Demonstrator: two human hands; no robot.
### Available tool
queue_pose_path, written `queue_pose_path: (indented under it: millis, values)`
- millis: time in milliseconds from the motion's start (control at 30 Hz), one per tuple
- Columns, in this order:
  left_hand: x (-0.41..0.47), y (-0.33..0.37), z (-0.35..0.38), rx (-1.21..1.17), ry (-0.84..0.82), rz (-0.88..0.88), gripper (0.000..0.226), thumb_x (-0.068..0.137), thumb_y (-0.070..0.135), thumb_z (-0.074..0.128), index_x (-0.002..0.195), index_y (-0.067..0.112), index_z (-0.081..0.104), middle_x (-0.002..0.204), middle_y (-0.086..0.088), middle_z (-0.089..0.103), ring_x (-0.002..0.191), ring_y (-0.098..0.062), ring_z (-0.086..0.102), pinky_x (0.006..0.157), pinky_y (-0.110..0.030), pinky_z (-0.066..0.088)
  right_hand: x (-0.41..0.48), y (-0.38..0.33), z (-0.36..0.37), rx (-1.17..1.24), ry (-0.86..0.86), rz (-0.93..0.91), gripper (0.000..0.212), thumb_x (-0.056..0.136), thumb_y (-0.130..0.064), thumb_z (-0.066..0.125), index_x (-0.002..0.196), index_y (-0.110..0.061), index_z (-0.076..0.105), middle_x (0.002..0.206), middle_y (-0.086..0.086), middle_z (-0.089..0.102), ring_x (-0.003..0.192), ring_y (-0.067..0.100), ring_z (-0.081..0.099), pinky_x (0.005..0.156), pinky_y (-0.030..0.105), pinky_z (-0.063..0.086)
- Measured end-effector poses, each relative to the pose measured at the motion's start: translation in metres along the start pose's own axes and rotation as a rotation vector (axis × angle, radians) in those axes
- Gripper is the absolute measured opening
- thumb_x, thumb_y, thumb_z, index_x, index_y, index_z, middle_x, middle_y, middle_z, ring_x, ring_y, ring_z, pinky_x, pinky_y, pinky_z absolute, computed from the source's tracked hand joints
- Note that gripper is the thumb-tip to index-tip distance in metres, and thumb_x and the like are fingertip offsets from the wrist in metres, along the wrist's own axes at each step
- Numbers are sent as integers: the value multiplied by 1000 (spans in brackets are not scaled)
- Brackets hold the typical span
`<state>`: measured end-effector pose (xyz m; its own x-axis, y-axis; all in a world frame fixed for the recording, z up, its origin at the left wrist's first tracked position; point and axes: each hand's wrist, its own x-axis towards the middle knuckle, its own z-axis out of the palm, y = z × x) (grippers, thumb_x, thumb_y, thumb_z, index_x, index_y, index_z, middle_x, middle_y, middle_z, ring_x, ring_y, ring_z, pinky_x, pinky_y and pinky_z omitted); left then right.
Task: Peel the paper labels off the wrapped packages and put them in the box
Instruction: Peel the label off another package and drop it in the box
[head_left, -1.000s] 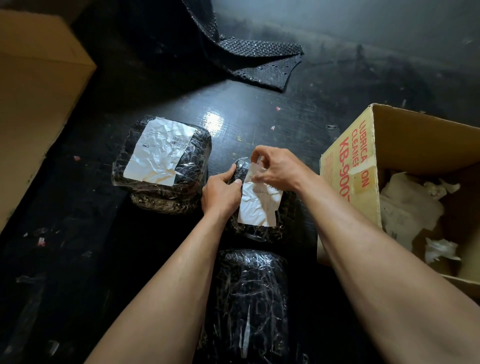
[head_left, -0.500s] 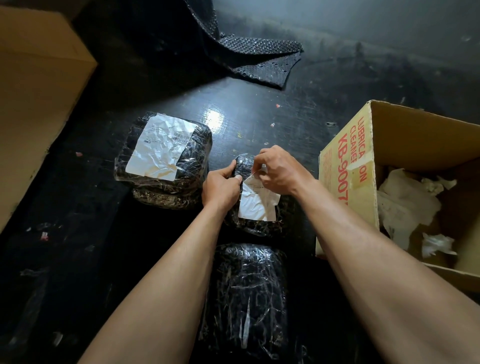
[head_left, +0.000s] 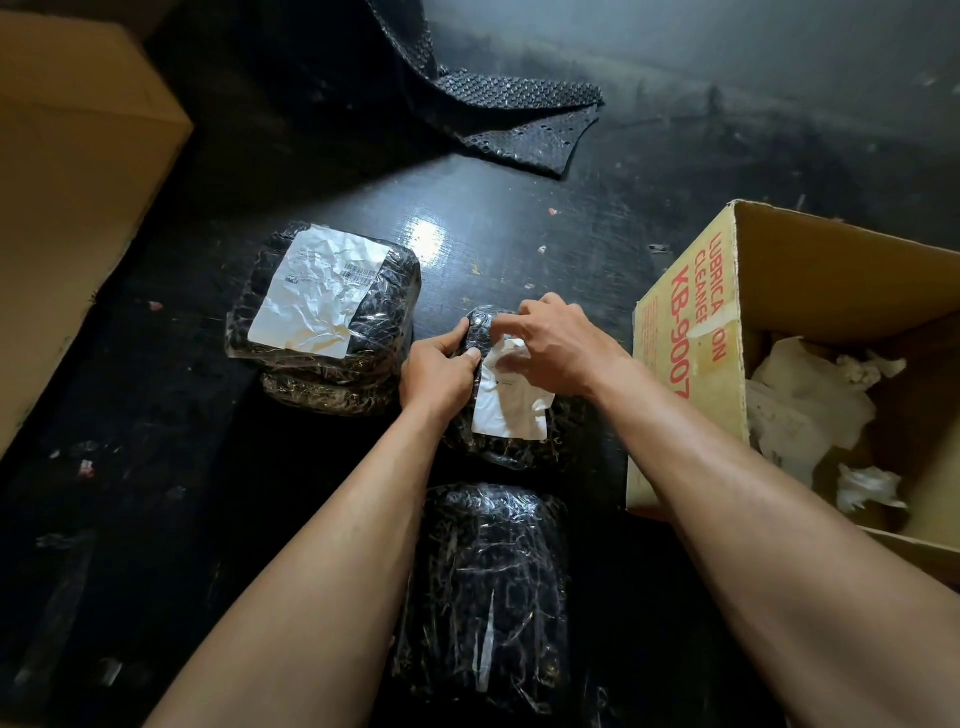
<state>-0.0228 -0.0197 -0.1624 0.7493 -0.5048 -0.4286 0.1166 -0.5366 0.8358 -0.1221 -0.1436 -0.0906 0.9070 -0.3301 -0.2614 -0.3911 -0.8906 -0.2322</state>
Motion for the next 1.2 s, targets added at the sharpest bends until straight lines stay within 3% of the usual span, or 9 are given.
queue_pose_path:
  millis: [67,200,433,600,767,933,1033,1133,1200]
  values:
    - [1,-1,0,-18,-13,4,54,74,36,71,128,42,66,124,9,71,113,-9,66,103,-35,52,1,-2,0,22,-9,4,33,95,-47,59,128,-44,53,94,-3,45,99,19,38,89,41,36]
    - [5,-5,0,-49,-25,16,51,79,28,74,129,35,66,128,7,69,115,-7,64,106,-34,49,2,-2,0,34,5,-3,12,97,-28,60,96,-38,66,97,-4,48,108,23,40,88,39,35]
    - [7,-9,0,-29,-12,35,48,83,27,74,129,38,66,129,10,68,118,-8,63,105,-32,49,0,-5,-1,-100,55,-136,13,95,-25,55,98,-26,68,101,-8,62,107,21,44,87,38,37]
    - [6,-9,0,-50,-33,40,48,85,25,75,131,34,65,130,10,66,120,-5,61,107,-31,47,2,-4,-3,-109,25,-162,13,97,-38,59,107,-31,64,96,-8,54,107,21,42,85,35,31]
    - [4,-7,0,-70,-42,15,53,75,34,73,128,37,67,124,13,69,117,-3,63,105,-35,50,5,-6,-3,-68,41,-158,19,97,-25,57,112,-37,63,89,-13,49,101,18,39,83,34,29]
    - [6,-8,1,-65,-35,3,55,74,33,75,128,34,67,126,10,68,118,-5,63,106,-35,49,3,-8,-3,-32,2,-116,21,95,-12,54,88,-31,63,88,-11,45,99,19,37,84,35,34]
    - [5,-8,1,-66,-21,-11,53,71,36,73,123,43,67,125,12,68,117,-5,64,106,-35,50,-2,-3,-5,41,-8,-93,25,95,-12,55,85,-35,58,90,-9,46,99,18,36,86,36,33]
    - [3,-6,2,-39,-9,-19,50,67,42,69,106,69,54,126,11,69,116,-5,64,104,-36,51,-7,-1,-9,54,-16,-101,26,95,-14,56,84,-38,56,94,-6,50,103,19,37,89,37,33]
    - [1,-4,2,-25,-2,-17,48,69,42,69,104,70,54,125,12,69,115,-5,65,103,-35,51,-10,0,-8,55,4,-100,25,95,-15,56,83,-37,55,96,-5,51,104,19,38,90,38,34]
